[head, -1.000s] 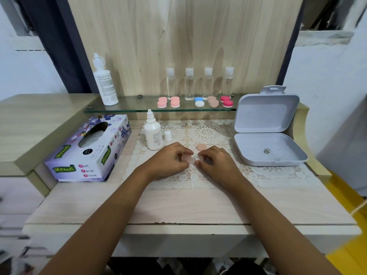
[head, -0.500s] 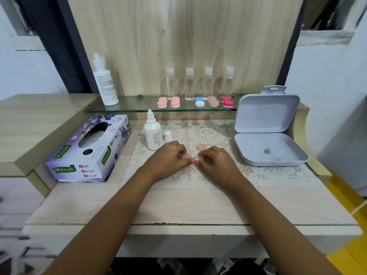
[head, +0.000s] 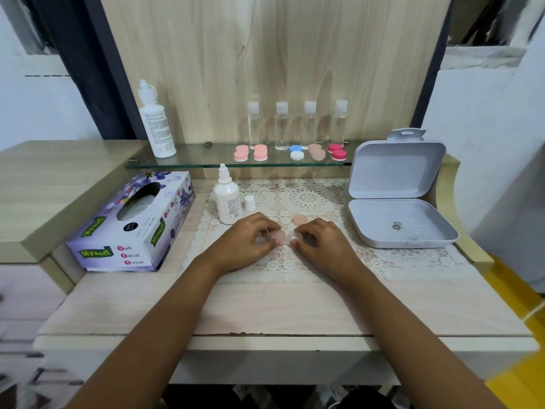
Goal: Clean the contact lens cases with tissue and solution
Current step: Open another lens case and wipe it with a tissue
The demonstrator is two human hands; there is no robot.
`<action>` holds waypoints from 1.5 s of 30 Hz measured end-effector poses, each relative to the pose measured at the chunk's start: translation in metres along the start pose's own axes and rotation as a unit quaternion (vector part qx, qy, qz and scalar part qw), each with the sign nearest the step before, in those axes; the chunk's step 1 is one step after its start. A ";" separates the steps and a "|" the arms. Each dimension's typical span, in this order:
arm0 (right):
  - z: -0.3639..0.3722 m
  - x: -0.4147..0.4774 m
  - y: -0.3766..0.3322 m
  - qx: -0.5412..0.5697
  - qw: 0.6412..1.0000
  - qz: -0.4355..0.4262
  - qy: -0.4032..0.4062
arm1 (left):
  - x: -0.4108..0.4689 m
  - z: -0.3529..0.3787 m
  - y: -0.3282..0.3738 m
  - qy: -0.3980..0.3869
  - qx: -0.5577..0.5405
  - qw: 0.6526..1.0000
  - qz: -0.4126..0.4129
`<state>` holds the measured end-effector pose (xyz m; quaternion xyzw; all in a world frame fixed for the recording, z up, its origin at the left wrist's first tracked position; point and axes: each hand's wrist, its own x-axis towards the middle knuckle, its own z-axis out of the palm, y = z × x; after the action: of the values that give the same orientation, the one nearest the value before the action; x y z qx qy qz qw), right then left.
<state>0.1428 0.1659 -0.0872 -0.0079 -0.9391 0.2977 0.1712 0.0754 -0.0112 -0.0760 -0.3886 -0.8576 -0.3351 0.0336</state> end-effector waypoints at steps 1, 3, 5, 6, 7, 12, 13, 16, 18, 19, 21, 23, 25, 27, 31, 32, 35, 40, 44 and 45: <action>0.000 0.000 0.000 -0.002 1.000 0.001 -0.001 | 0.001 0.001 0.000 0.006 0.001 1.000 -0.007; 0.001 0.000 0.000 -0.001 1.000 0.003 -0.001 | 0.002 0.002 0.000 0.018 0.000 1.000 -0.019; 0.001 0.001 -0.001 0.000 1.000 0.005 -0.001 | 0.003 0.003 0.000 0.023 0.002 0.999 -0.024; 0.001 0.001 -0.001 -0.001 1.000 0.005 -0.002 | 0.003 0.003 0.000 0.023 0.005 0.999 -0.025; 0.001 0.001 -0.001 0.000 1.000 0.004 -0.001 | 0.003 0.003 0.000 0.021 0.009 0.999 -0.026; 0.000 0.000 -0.001 0.008 1.000 0.003 0.000 | 0.002 0.003 -0.001 0.009 0.017 1.000 -0.018; 0.000 0.000 -0.001 0.008 1.000 0.003 -0.001 | 0.002 0.003 0.000 0.005 0.016 1.000 -0.014; 0.000 0.001 -0.002 0.008 1.000 0.002 0.000 | 0.000 0.007 0.000 0.000 -0.003 1.000 -0.006; 0.000 0.000 -0.001 0.007 1.000 0.001 0.001 | -0.001 0.009 0.000 0.011 -0.035 0.999 -0.016; 0.000 0.000 0.000 0.006 1.000 0.000 0.000 | -0.001 0.010 0.000 0.017 -0.051 0.998 -0.029; 0.000 0.001 0.000 0.003 1.000 -0.001 -0.002 | -0.001 0.010 0.001 0.032 -0.066 0.996 -0.052; 0.001 0.001 0.000 0.001 1.000 -0.001 -0.001 | 0.000 0.010 0.001 0.040 -0.067 0.996 -0.047; 0.001 0.001 0.000 0.000 1.000 -0.001 -0.001 | 0.000 0.010 0.001 0.036 -0.065 0.997 -0.034; 0.001 0.001 0.000 0.000 1.000 -0.003 0.001 | 0.000 0.010 0.001 0.026 -0.074 0.996 -0.038; 0.000 0.000 0.000 0.006 1.000 -0.006 0.003 | -0.001 0.010 0.001 0.005 -0.100 0.994 -0.032; 0.001 0.000 0.000 0.005 1.000 -0.005 0.003 | -0.001 0.011 0.000 0.008 -0.103 0.994 -0.028; 0.001 0.001 0.001 -0.003 1.000 -0.002 0.000 | 0.000 0.011 -0.001 0.019 -0.098 0.995 -0.031; 0.002 0.002 0.001 -0.004 1.000 0.000 0.001 | -0.002 0.009 0.002 0.022 -0.123 0.991 -0.040; 0.001 0.002 0.001 -0.007 1.000 -0.001 -0.001 | -0.002 0.010 0.004 0.019 -0.116 0.989 -0.087; 0.001 0.002 0.001 -0.007 1.000 -0.001 -0.002 | -0.001 0.010 0.004 0.022 -0.103 0.989 -0.100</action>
<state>0.1406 0.1664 -0.0884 -0.0076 -0.9416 0.2908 0.1695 0.0809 -0.0034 -0.0819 -0.2953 -0.8519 -0.4319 -0.0217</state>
